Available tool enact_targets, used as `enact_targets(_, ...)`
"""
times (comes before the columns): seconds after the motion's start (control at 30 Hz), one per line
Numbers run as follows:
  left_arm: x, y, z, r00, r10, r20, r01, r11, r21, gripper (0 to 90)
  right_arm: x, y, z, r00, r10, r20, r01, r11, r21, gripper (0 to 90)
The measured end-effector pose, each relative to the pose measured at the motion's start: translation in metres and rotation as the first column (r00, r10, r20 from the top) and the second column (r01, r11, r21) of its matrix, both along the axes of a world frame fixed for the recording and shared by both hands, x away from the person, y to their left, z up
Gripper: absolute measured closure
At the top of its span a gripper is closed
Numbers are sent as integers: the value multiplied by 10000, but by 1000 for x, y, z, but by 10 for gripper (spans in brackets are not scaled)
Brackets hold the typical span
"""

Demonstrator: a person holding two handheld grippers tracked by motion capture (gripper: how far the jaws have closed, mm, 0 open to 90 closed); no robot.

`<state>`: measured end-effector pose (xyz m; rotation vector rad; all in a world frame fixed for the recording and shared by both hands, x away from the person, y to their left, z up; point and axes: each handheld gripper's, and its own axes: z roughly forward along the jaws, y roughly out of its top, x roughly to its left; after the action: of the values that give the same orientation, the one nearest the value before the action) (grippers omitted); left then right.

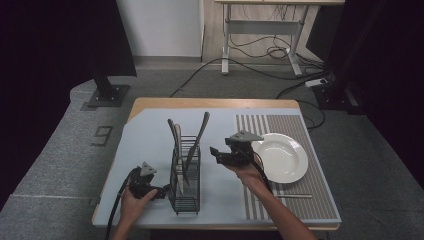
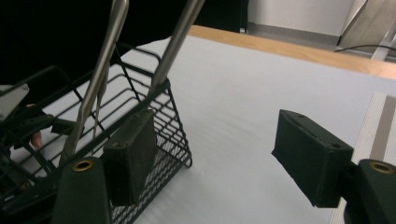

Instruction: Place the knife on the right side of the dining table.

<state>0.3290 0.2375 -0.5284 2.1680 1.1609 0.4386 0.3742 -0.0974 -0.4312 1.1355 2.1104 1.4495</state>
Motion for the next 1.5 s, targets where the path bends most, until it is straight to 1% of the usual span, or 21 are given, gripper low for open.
enact_targets(0.07, 0, 0, 0, 10000, -4, -4, 4, 10000, 2, 14, 4, 3, 5, 10000, 13, 75, -12, 9999, -119, 298)
enact_targets(0.2, 0, 0, 0, 10000, -6, 1, 6, 10000, 9, 14, 8, 6, 11, 10000, 64, 75, -63, 9999, -123, 302)
enact_targets(0.27, 0, 0, 0, 10000, -6, 3, 6, 10000, 10, 14, 11, 10, 17, 9998, 105, 149, -103, 9999, -116, 308)
enact_targets(0.33, 0, 0, 0, 10000, -8, -2, 8, 10000, 11, 14, 13, 12, 19, 9996, 176, 205, -173, 9997, -178, 317)
enact_targets(0.57, 0, 0, 0, 10000, -2, 14, 2, 10000, -2, 14, 19, 18, 21, 9995, 251, 185, -245, 9992, -312, 347)
enact_targets(0.67, 0, 0, 0, 10000, -5, 1, 5, 10000, 3, 14, 22, 24, 22, 9986, 432, 296, -422, 9985, -336, 386)
enact_targets(0.8, 0, 0, 0, 10000, -5, 3, 5, 10000, 4, 14, 26, 27, 23, 9984, 427, 377, -412, 9984, -398, 410)
enact_targets(0.83, 0, 0, 0, 10000, 3, 13, -3, 10000, -7, 14, 30, 29, 24, 9984, 466, 322, -454, 9983, -371, 419)
enact_targets(0.97, 0, 0, 0, 10000, 3, 0, -3, 10000, -9, 14, 34, 32, 25, 9978, 510, 415, -496, 9982, -341, 429)
enact_targets(1.0, 0, 0, 0, 10000, 11, 5, -11, 10000, -16, 14, 38, 34, 26, 9974, 535, 480, -523, 9983, -266, 442)
enact_targets(1.1, 0, 0, 0, 10000, 4, 0, -4, 10000, -8, 14, 42, 36, 26, 9979, 507, 409, -502, 9986, -153, 456)
enact_targets(1.13, 0, 0, 0, 10000, 14, 10, -14, 10000, -22, 14, 46, 38, 27, 9980, 485, 399, -482, 9988, -72, 475)
enact_targets(1.2, 0, 0, 0, 10000, 9, -2, -9, 10000, -17, 14, 47, 39, 27, 9978, 532, 394, -530, 9986, -58, 483)
enact_targets(1.27, 0, 0, 0, 10000, 8, -3, -8, 10000, -18, 14, 52, 41, 27, 9970, 599, 494, -595, 9982, -90, 519)
enact_targets(1.33, 0, 0, 0, 10000, 7, -7, -7, 10000, -18, 14, 54, 42, 27, 9967, 633, 516, -630, 9980, -67, 529)
enact_targets(1.37, 0, 0, 0, 10000, 11, 3, -11, 10000, -23, 14, 56, 42, 27, 9967, 646, 492, -647, 9979, 3, 537)
enact_targets(1.43, 0, 0, 0, 10000, 8, -4, -8, 10000, -18, 14, 61, 41, 27, 9965, 742, 374, -755, 9966, 328, 573)
enact_targets(1.5, 0, 0, 0, 10000, 11, 4, -11, 10000, -23, 14, 63, 41, 27, 9960, 840, 298, -855, 9951, 493, 610)
